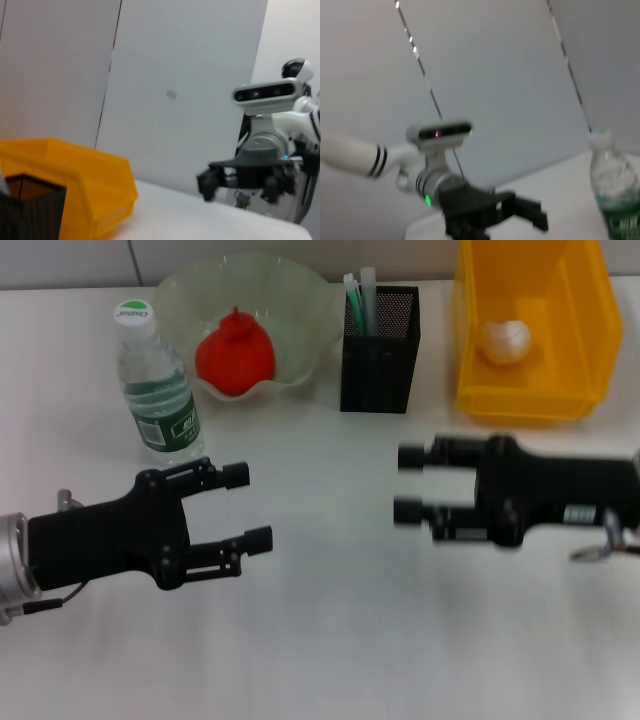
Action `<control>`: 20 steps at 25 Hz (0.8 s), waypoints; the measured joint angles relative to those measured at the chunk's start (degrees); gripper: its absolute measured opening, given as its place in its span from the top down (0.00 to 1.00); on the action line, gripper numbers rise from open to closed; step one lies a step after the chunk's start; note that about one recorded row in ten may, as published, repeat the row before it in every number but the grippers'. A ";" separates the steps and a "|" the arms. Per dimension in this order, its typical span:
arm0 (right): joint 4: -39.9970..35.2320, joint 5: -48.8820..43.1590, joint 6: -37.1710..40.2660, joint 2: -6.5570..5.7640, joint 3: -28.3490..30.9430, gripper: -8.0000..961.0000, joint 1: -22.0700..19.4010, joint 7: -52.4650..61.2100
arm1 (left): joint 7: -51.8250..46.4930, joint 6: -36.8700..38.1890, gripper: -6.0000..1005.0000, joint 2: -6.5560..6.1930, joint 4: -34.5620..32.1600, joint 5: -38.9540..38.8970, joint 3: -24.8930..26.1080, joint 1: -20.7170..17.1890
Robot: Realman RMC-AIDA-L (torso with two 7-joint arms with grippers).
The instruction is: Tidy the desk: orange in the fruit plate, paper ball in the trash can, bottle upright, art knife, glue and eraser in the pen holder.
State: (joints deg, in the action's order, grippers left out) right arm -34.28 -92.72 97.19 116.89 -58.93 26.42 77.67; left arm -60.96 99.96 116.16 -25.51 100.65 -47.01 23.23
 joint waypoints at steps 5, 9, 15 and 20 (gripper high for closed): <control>2.63 -3.06 -0.69 0.41 -0.32 0.28 -0.87 -4.85 | 0.16 -1.11 0.20 -0.06 0.27 2.47 -0.01 0.42; 3.01 -4.66 -2.13 0.79 -0.53 0.28 -1.12 -6.39 | 0.09 -1.24 0.20 -0.12 0.28 3.53 -0.01 0.75; 3.13 -6.28 -2.96 1.29 -0.20 0.28 -0.99 -7.42 | 0.08 -1.82 0.20 -0.19 0.29 3.99 -0.01 0.85; 3.17 -6.31 -2.96 1.32 -0.14 0.28 -1.05 -7.57 | -0.82 -1.82 0.20 -0.32 0.29 5.98 0.17 1.28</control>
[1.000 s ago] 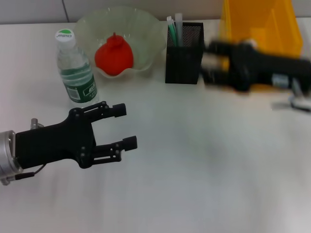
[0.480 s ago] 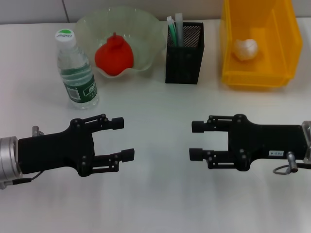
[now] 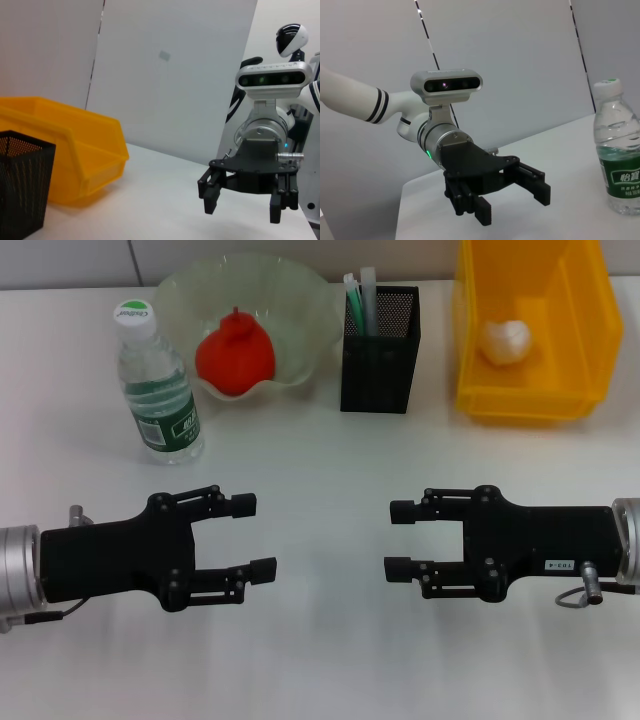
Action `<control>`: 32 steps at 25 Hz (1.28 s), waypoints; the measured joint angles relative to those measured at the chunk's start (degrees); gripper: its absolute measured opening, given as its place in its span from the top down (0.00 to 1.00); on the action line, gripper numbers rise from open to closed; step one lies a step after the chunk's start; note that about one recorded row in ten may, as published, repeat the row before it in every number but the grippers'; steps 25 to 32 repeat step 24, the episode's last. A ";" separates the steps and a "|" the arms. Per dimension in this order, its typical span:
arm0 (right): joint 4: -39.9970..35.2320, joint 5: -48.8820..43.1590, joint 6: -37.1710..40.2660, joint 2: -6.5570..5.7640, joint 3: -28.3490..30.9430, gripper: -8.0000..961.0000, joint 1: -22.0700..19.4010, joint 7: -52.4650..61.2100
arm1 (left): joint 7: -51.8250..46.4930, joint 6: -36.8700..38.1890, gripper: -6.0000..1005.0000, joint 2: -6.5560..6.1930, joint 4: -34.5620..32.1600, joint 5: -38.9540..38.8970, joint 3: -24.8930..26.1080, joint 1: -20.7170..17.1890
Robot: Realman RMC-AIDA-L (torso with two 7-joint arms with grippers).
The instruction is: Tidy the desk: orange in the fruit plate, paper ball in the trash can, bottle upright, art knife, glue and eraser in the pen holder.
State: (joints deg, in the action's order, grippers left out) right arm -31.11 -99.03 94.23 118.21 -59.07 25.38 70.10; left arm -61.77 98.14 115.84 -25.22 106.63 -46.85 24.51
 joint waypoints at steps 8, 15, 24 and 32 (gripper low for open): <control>0.00 -0.04 0.31 0.00 0.01 0.28 0.19 0.09 | -0.51 0.04 0.20 -0.01 0.00 0.59 0.27 0.12; 0.00 -0.10 0.46 0.00 0.01 0.28 0.27 0.09 | -0.52 0.03 0.20 -0.01 0.00 0.60 0.27 0.11; 0.00 -0.11 0.46 0.00 -0.04 0.28 0.31 0.09 | -0.54 0.19 0.20 -0.11 -0.03 0.60 0.09 0.10; 0.00 -0.11 0.46 0.00 -0.04 0.28 0.31 0.09 | -0.54 0.19 0.20 -0.11 -0.03 0.60 0.09 0.10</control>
